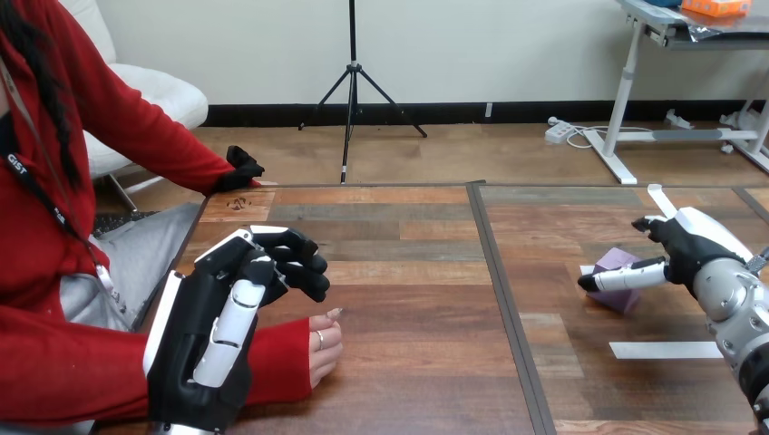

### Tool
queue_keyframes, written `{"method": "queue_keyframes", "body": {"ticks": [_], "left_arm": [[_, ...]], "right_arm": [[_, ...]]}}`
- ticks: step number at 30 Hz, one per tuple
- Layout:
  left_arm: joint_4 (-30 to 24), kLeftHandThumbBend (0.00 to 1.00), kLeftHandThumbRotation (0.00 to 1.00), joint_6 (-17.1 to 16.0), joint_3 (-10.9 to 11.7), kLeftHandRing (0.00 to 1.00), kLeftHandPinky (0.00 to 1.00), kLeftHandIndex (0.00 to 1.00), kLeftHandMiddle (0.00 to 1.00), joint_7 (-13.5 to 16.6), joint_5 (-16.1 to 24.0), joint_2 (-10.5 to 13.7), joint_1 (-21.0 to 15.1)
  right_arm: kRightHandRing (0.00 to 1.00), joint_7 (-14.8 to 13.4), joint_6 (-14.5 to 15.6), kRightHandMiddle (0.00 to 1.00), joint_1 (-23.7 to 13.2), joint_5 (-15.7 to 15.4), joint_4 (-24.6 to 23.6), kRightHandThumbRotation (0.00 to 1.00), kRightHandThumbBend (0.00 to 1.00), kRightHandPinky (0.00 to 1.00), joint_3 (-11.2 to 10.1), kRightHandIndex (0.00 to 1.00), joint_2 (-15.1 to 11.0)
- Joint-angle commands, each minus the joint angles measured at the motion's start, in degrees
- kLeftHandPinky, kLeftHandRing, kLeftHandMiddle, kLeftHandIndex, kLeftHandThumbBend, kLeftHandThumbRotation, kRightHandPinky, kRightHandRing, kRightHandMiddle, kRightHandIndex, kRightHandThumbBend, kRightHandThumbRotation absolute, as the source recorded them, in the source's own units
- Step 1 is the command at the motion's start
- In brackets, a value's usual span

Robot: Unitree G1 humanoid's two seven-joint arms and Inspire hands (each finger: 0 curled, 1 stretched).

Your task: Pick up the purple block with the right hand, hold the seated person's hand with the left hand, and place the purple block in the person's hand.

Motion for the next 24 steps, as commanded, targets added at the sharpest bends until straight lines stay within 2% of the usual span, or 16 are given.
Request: {"method": "queue_keyframes", "body": {"ticks": [1, 10, 18, 24], "left_arm": [[-0.28, 0.56, 0.7, -0.85, 0.27, 0.49, 0.44, 0.53, 0.53, -0.43, -0.71, -0.2, -2.6], [-0.91, 0.57, 0.69, -0.34, 0.32, 0.49, 0.43, 0.53, 0.53, -0.42, -0.76, -0.15, -2.36], [-1.17, 0.58, 0.7, -0.26, 0.37, 0.49, 0.43, 0.53, 0.53, -0.21, -0.55, -0.1, -2.16], [-1.02, 0.57, 0.7, -0.54, 0.37, 0.49, 0.44, 0.53, 0.53, -0.57, -0.88, -0.15, -2.21]], "right_arm": [[0.92, 0.26, -0.19, 0.93, -1.04, -0.41, -0.45, 0.38, 1.0, 0.8, 0.85, 0.93, 0.52], [0.9, 0.21, 0.14, 0.92, -0.72, -0.15, -0.27, 0.35, 1.0, 0.77, 1.29, 0.91, 1.09], [0.89, 0.16, 0.65, 0.9, -0.36, -1.34, -0.05, 0.35, 1.0, 0.76, 2.91, 0.87, 1.81], [0.87, -0.35, -0.1, 0.88, 0.21, -1.91, -0.06, 0.34, 0.98, 0.74, 3.94, 0.84, 2.14]]}}
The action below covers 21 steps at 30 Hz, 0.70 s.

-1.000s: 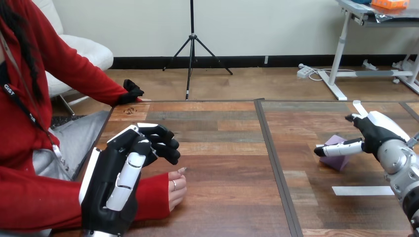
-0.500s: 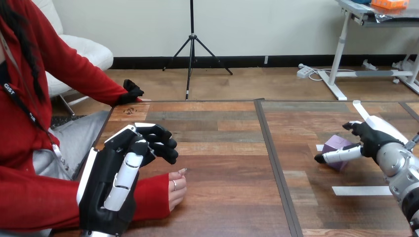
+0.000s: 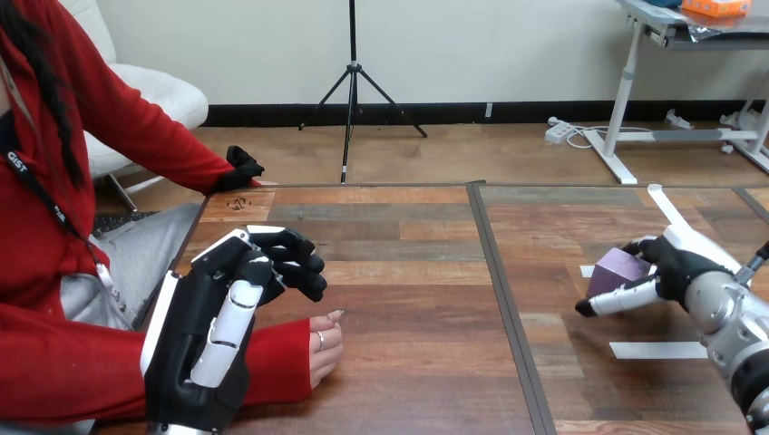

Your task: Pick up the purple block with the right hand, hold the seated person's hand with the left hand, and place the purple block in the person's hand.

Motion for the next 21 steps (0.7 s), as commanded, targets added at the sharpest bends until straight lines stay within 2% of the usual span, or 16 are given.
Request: {"method": "queue_keyframes", "body": {"ticks": [1, 11, 21], "left_arm": [[-1.04, 0.57, 0.7, -0.53, 0.14, 0.49, 0.44, 0.53, 0.53, -0.35, -0.83, -0.17, -2.2], [-1.3, 0.55, 0.71, -0.55, 0.16, 0.49, 0.44, 0.53, 0.53, -0.07, -0.39, -0.23, -1.92], [-1.4, 0.54, 0.71, -0.63, 0.06, 0.49, 0.44, 0.53, 0.53, -0.01, -0.51, -0.44, -1.89]], "right_arm": [[0.87, -0.86, -0.95, 0.88, -1.19, -0.87, -0.1, 0.34, 0.97, 0.74, 1.09, 0.84, 1.15], [0.82, -1.69, -2.31, 0.83, -0.48, -0.65, 0.4, 0.29, 0.91, 0.68, 1.01, 0.76, 1.86], [0.72, -2.47, -3.55, 0.75, -0.09, -0.39, 0.67, 0.21, 0.87, 0.6, 0.57, 0.74, 2.36]]}}
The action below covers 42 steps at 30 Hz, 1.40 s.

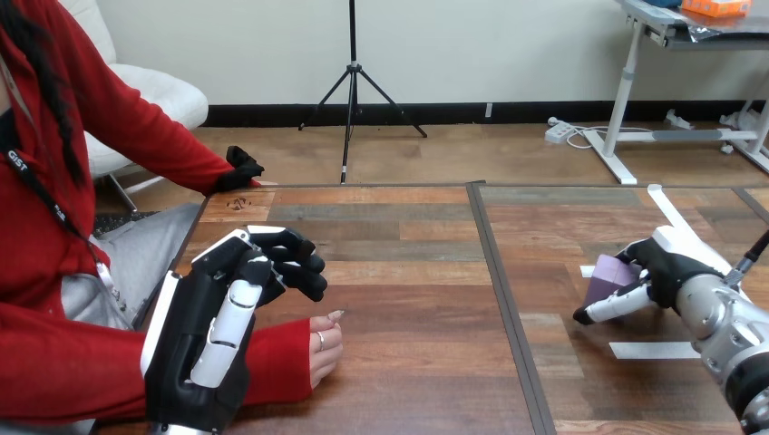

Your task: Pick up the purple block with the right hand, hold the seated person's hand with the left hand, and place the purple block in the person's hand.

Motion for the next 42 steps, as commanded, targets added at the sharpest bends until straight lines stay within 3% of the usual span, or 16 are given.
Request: {"method": "queue_keyframes", "body": {"ticks": [1, 10, 22, 42], "left_arm": [[-1.44, 0.54, 0.7, -0.59, 0.04, 0.49, 0.44, 0.53, 0.53, 0.06, -0.5, -0.42, -1.9], [-1.79, 0.54, 0.7, -0.44, 0.11, 0.49, 0.44, 0.53, 0.53, 0.48, -0.12, -0.4, -1.71], [-1.75, 0.54, 0.69, -0.57, 0.03, 0.49, 0.44, 0.53, 0.53, 0.23, -0.67, -0.38, -1.66], [-2.05, 0.53, 0.71, -0.68, 0.24, 0.49, 0.44, 0.53, 0.53, 1.16, 0.29, -0.36, -1.55]], "right_arm": [[0.71, -1.22, -1.48, 0.75, -0.35, 0.22, 0.46, 0.21, 0.86, 0.59, 0.1, 0.74, 1.35], [0.63, -2.3, -2.84, 0.68, 0.14, 0.57, 0.57, 0.11, 0.82, 0.54, -0.29, 0.7, 1.61], [0.6, -3.69, -4.08, 0.65, 0.46, 0.85, 0.66, 0.01, 0.73, 0.53, -0.62, 0.65, 1.85], [0.54, -5.92, -4.6, 0.58, 0.32, 2.24, 0.7, 0.0, 0.6, 0.47, -1.43, 0.54, 2.15]]}}
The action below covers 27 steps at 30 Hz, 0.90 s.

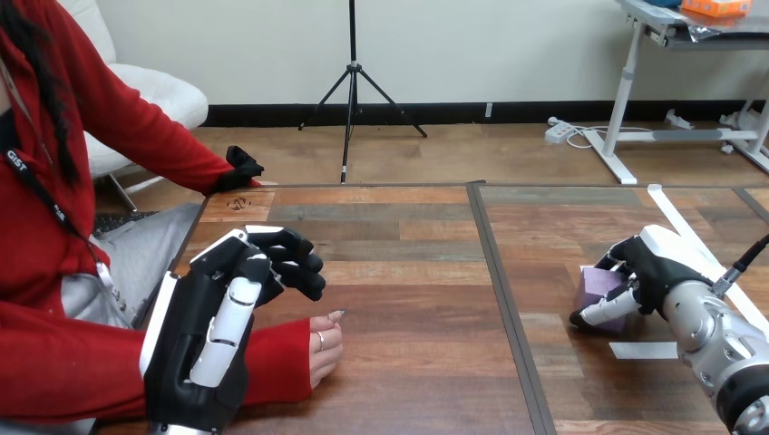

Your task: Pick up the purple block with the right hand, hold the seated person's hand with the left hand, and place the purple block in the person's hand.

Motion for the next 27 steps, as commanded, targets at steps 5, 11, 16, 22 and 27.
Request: {"method": "queue_keyframes", "body": {"ticks": [5, 11, 16, 22, 27], "left_arm": [[-1.76, 0.54, 0.71, -0.58, 0.26, 0.49, 0.44, 0.53, 0.52, 0.67, 0.07, -0.21, -1.93], [-1.55, 0.54, 0.71, -0.88, 0.35, 0.48, 0.43, 0.53, 0.52, 0.72, 0.05, -0.13, -2.19], [-1.62, 0.53, 0.7, -0.89, 0.44, 0.48, 0.43, 0.53, 0.52, 1.02, 0.32, -0.01, -2.24], [-1.46, 0.53, 0.71, -1.89, 0.93, 0.48, 0.43, 0.53, 0.52, 2.7, 2.71, 0.14, -2.41], [-0.45, 0.52, 0.74, -4.95, 1.92, 0.49, 0.44, 0.54, 0.53, 4.81, 9.47, 2.33, -3.02]], "right_arm": [[0.52, -1.47, -0.82, 0.56, -1.31, 0.44, 0.27, 0.0, 0.6, 0.45, -0.47, 0.53, 1.03], [0.51, -1.24, -0.86, 0.54, -1.63, 0.32, 0.09, 0.0, 0.62, 0.44, -0.32, 0.52, 0.77], [0.51, -0.67, -1.18, 0.54, -1.89, 0.2, -0.3, 0.0, 0.64, 0.44, -0.16, 0.51, 0.4], [0.51, -0.23, -2.2, 0.55, -1.99, 0.33, -0.72, 0.0, 0.66, 0.45, -0.29, 0.51, -0.09], [0.52, 0.21, -2.84, 0.55, -2.21, 0.53, -1.27, 0.0, 0.66, 0.46, -0.49, 0.51, -0.48]]}}
